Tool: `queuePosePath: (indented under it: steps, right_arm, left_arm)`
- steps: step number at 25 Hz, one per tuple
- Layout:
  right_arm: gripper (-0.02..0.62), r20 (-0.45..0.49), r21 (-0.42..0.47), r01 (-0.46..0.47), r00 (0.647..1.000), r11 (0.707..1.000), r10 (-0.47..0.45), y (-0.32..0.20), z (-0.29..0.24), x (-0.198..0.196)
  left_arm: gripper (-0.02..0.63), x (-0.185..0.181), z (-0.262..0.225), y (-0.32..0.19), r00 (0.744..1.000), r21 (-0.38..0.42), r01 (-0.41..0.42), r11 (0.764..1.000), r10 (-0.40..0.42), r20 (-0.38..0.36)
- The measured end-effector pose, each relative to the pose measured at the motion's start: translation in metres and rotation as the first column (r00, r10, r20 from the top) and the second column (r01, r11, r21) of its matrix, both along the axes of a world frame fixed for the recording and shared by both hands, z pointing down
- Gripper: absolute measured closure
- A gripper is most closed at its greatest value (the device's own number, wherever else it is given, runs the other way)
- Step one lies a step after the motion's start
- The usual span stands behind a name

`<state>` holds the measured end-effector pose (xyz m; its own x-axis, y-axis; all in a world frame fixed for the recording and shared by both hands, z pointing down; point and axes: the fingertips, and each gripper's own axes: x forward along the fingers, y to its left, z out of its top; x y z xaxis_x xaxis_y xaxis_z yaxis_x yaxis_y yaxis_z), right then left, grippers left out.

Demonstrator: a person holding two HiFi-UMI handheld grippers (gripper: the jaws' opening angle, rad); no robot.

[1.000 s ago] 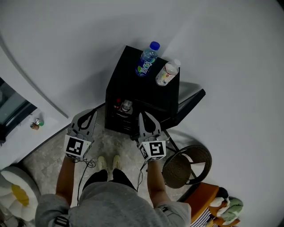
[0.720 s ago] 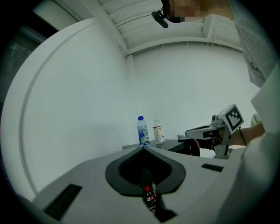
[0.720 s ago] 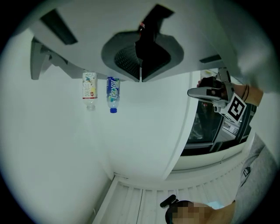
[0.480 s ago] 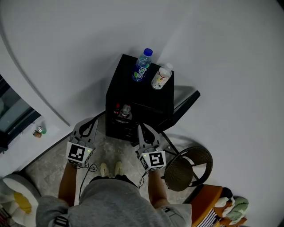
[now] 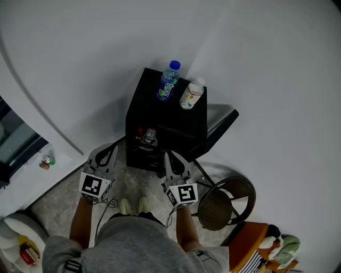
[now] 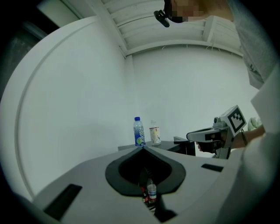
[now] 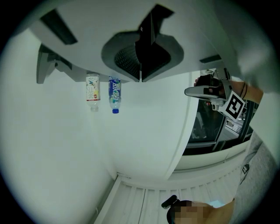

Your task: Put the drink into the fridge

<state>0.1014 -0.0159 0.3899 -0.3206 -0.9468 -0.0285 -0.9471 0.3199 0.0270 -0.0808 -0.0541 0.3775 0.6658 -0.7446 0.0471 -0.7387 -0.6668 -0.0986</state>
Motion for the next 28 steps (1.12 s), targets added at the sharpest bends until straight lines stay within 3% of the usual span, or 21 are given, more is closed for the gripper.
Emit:
queuePosePath:
  steps: [13,21,25,28]
  right_arm:
    - [0.558,-0.009,-0.010,-0.082,0.997,0.997,0.082,-0.015,-0.005,0.014]
    - [0.558,-0.015,0.000,-0.169,0.986,0.986,0.169,-0.048,-0.026,0.066]
    - [0.558,-0.029,0.055,-0.166,0.985,0.985,0.168,-0.075,-0.044,0.094]
    - [0.558,-0.030,0.069,-0.130,0.991,0.989,0.133,-0.102,-0.052,0.111]
  left_arm:
    - [0.604,0.009,-0.003,-0.017,0.997,0.016,-0.077,0.997,0.077,0.006]
    - [0.604,0.037,0.000,-0.048,0.994,-0.004,-0.107,0.994,0.107,-0.008]
    - [0.604,0.064,0.006,-0.073,0.993,-0.022,-0.116,0.993,0.116,0.013]
    - [0.604,0.079,0.005,-0.097,0.997,-0.030,-0.072,0.997,0.072,-0.005]
